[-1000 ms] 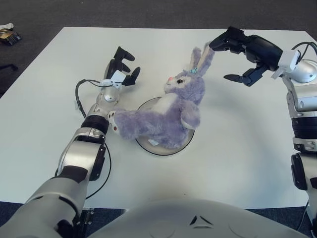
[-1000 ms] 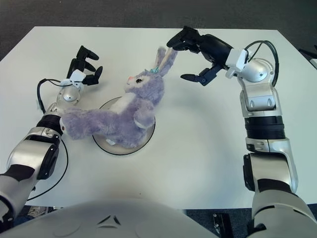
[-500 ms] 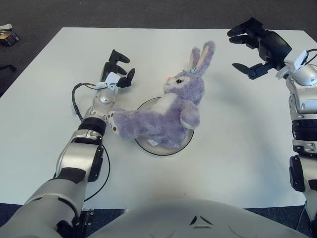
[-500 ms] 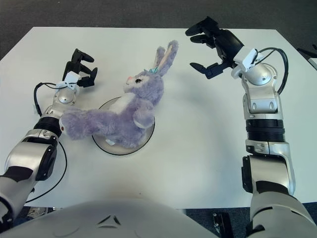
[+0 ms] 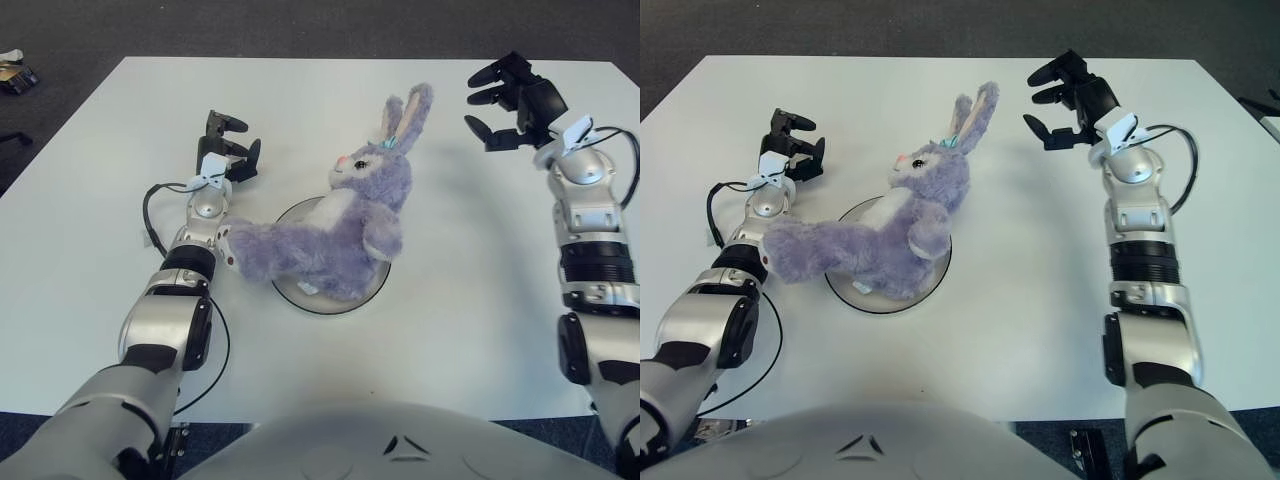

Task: Put the doll into the plate.

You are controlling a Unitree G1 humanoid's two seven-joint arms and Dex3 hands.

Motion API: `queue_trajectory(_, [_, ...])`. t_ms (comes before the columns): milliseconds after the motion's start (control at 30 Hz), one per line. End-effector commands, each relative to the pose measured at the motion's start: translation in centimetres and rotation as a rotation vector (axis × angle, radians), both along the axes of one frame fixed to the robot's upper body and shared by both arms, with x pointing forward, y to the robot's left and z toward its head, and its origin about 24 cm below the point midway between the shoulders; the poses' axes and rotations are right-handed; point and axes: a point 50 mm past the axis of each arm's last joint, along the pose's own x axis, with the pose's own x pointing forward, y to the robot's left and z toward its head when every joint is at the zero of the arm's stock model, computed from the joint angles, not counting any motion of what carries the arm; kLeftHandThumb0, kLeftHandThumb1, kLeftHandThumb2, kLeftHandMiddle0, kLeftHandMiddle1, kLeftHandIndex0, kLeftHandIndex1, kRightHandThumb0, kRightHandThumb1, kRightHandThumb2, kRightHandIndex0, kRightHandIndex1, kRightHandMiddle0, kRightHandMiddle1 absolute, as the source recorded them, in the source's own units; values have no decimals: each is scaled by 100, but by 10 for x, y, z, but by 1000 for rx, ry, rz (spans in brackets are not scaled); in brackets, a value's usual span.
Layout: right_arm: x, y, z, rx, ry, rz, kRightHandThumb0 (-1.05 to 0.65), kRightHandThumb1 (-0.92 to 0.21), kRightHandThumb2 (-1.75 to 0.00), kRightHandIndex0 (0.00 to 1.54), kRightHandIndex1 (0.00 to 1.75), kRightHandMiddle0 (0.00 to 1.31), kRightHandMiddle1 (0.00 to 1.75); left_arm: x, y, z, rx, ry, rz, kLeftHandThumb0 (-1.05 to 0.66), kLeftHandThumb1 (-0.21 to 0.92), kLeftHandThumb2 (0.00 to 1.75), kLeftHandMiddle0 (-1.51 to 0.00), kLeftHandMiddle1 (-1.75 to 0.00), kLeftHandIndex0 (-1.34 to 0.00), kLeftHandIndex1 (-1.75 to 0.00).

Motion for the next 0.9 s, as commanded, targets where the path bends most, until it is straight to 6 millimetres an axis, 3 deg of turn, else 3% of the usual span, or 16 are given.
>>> queue_trajectory(0, [4,-1,-8,100,-12,-50,-4,-51,-100,51,148,36,173,-6,4,-7,-43,-6,32,-1,65,83,-53,-146,-21,-175])
queue_trajectory(433, [8,5,-32,358,21,-118,-1,-43,-111,61,150,36,175,-10,6,-9,-70,-33,41,-1,62,85,-54,-142,-28,-175])
queue_trajectory(867, [6,19,-53,437,58,-125,-1,-36,-123,65,159,36,175,-13,9,-14,-92,-26,26,-1,54,95,-59,-142,-30,-175])
